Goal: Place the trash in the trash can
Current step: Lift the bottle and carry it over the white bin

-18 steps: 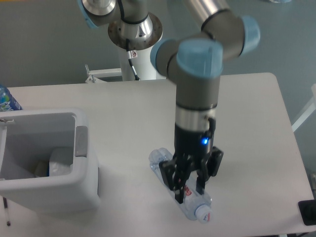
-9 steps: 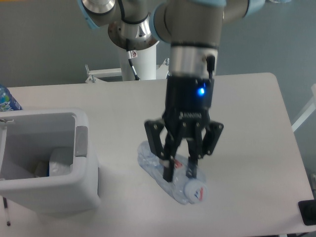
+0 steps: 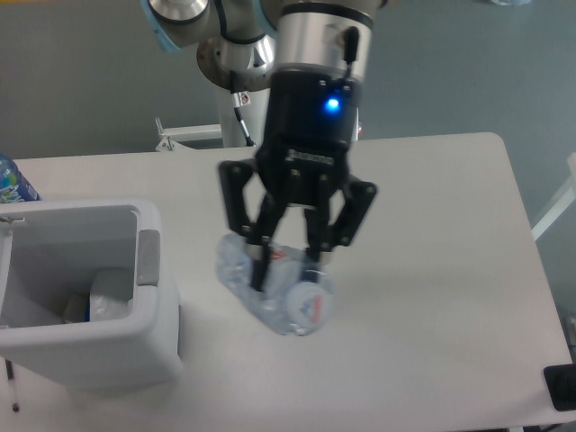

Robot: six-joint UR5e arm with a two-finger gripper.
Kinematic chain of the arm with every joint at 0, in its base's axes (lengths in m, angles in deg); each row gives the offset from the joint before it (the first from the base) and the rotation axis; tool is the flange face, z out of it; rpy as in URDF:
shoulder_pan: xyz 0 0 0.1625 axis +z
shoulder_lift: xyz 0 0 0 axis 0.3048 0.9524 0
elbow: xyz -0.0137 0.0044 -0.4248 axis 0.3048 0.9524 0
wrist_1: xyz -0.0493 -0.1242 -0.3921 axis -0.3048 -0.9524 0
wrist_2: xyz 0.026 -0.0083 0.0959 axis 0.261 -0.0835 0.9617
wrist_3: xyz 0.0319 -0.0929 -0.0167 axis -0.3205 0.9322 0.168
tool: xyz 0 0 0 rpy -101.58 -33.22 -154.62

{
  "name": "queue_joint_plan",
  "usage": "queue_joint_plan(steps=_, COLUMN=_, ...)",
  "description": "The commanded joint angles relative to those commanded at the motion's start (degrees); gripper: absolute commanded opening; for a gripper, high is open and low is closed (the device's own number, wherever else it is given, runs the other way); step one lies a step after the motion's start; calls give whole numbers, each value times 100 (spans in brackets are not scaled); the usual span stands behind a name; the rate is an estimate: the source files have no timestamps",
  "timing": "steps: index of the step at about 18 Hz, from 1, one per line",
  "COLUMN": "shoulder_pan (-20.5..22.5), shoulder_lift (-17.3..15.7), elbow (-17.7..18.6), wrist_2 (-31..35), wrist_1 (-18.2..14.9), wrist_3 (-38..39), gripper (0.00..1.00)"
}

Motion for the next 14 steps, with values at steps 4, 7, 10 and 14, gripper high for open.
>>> queue_joint_plan(steps=4, shoulder_pan=-492, shoulder_lift=17, elbow=167, wrist_2=0, wrist_1=0, wrist_3=0, gripper=49)
queue_joint_plan(steps=7, shoulder_pan=-853, shoulder_lift=35, elbow=351, wrist_2=0, wrist_1=0, wrist_3=-26, gripper=49)
queue_joint_plan(steps=10, shoulder_pan=-1108, shoulder_lift=9, elbow=579, wrist_2=0, wrist_1=0, wrist_3=-44, gripper=49)
queue_joint_plan(steps=14, shoulder_pan=-1267, shoulder_lift=17, elbow=738, wrist_2=0, wrist_1=0, wrist_3=-114, gripper=49)
